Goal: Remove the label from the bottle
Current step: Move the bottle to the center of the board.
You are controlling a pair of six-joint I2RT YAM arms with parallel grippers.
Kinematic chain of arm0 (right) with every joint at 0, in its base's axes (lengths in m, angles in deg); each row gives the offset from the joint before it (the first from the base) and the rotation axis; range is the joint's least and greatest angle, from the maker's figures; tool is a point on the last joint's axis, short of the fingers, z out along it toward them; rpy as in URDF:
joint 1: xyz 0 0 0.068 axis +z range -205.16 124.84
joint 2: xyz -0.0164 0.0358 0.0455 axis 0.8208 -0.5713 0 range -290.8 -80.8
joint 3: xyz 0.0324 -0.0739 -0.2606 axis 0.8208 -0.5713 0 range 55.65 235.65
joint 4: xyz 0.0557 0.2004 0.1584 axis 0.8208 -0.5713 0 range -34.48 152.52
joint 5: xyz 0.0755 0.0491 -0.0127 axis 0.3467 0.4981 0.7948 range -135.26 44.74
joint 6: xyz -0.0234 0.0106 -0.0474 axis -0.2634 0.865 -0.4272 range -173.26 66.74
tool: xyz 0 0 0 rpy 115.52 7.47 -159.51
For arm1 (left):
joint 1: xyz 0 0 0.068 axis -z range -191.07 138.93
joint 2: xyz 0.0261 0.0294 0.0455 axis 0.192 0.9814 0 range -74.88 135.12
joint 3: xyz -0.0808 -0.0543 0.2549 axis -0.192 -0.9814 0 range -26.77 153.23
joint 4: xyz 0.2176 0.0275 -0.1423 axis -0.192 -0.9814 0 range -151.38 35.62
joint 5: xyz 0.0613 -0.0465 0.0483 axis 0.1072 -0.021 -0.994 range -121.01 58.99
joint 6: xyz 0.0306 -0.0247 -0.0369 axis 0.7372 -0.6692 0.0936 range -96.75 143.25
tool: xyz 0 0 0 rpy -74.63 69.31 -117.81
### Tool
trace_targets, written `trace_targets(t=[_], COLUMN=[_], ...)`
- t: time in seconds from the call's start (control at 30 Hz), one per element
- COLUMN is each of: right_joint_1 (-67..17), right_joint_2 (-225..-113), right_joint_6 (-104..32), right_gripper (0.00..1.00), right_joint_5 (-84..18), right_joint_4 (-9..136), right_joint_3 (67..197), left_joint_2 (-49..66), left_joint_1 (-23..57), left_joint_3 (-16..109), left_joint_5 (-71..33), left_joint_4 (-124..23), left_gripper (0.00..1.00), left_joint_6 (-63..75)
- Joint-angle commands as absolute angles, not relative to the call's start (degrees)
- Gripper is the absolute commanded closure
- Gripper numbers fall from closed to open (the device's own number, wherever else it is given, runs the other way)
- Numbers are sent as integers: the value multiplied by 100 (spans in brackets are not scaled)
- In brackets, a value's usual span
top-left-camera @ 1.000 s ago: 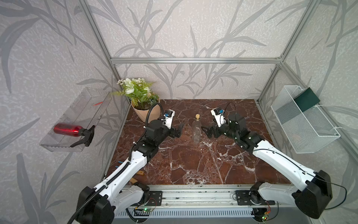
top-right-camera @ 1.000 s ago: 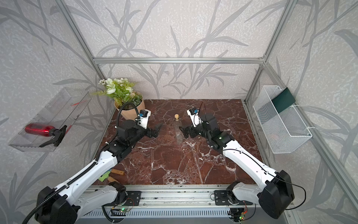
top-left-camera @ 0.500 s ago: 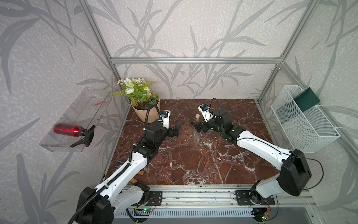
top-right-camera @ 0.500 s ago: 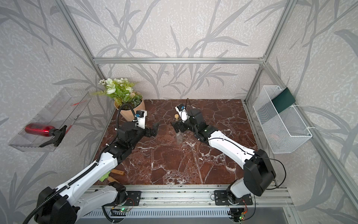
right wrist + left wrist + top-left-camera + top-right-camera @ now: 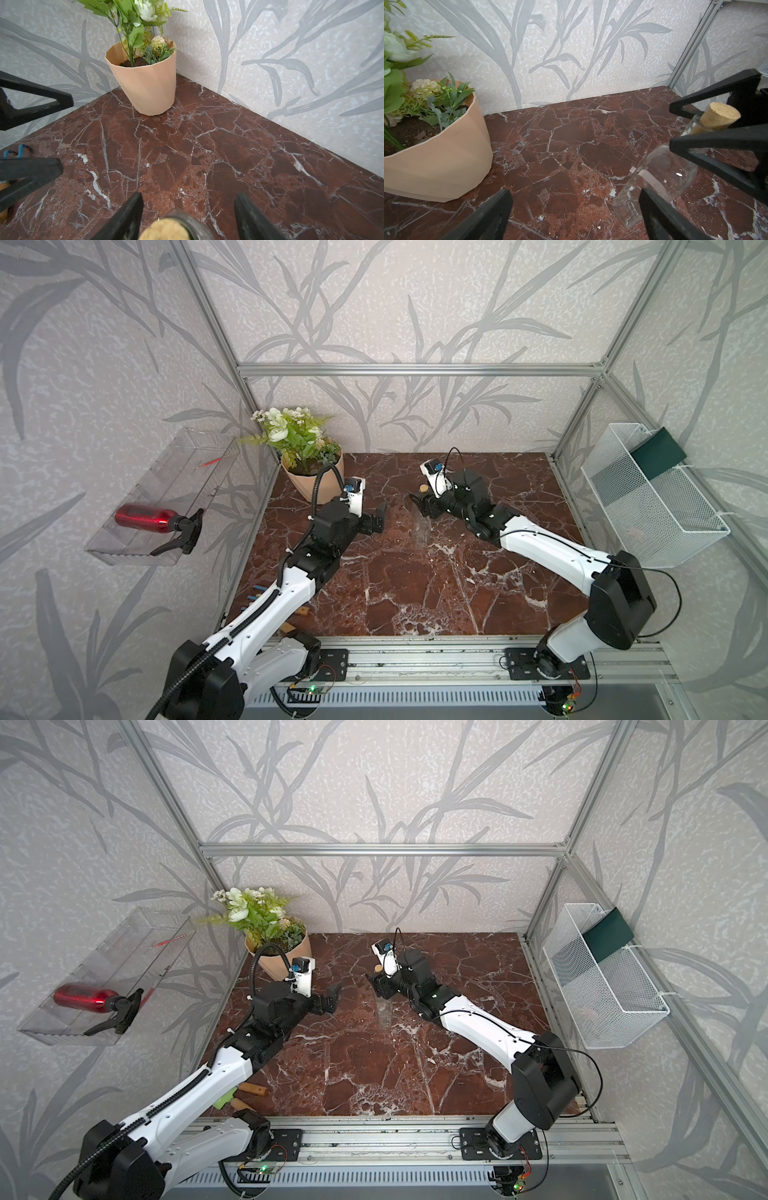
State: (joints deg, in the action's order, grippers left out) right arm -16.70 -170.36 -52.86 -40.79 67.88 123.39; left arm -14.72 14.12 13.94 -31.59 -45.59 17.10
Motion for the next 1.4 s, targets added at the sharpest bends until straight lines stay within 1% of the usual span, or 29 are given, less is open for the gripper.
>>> trace_targets(t=[0.0,0.03,0.13,0.27,0.4,0.47,0.5,0.57,0.63,0.87,1.03,1.37], right_joint_1=[-1617,-1614,-1596,-1570,-1569,-1567,-1565,-1564,-1565,-1534,-1432,-1293], right_joint_2=[-17071,-17080,-17089,-17115,-17123,-17115,-17114,-17115,-17099,-17040,-16988,-16616], right_joint_6=[-5222,-5216,-5195,-5186,-5200,-5212,-5212,-5234,-5239,-5231,-5285,-5282], right_gripper=[34,35,42,43,55,65,68,70,74,100,100,100], right_joint_5=[-4130,-4133,-4139,-4156,-4148,-4148,-4148,-4139,-4139,-4273,-4553,-4804], right_joint_4=[6928,6928,6947,6931,6919,6904,6884,6846,6827,6599,6359,6058], right_joint_3=[12458,12453,12423,12422,12424,12429,12438,12467,12479,12541,12622,12604], left_joint_2=[-1442,-1435,-1441,-1476,-1477,-1468,-1461,-1450,-1441,-1337,-1227,-1038], left_joint_1=[1439,1437,1437,1439,1436,1441,1434,1437,1439,1441,1442,1450], left_joint_3=[1329,1330,1321,1291,1287,1287,1287,1287,1287,1389,1479,1595], left_joint_5=[-3197,-3189,-3171,-3232,-3241,-3241,-3241,-3240,-3241,-3182,-3129,-3023], left_joint_4=[-4393,-4392,-4384,-4350,-4320,-4307,-4296,-4278,-4249,-4211,-4160,-4032], left_gripper=[2,2,2,2,2,2,2,2,2,2,2,2], left_joint_6=[1736,1739,1732,1737,1739,1724,1717,1710,1703,1716,1712,1678])
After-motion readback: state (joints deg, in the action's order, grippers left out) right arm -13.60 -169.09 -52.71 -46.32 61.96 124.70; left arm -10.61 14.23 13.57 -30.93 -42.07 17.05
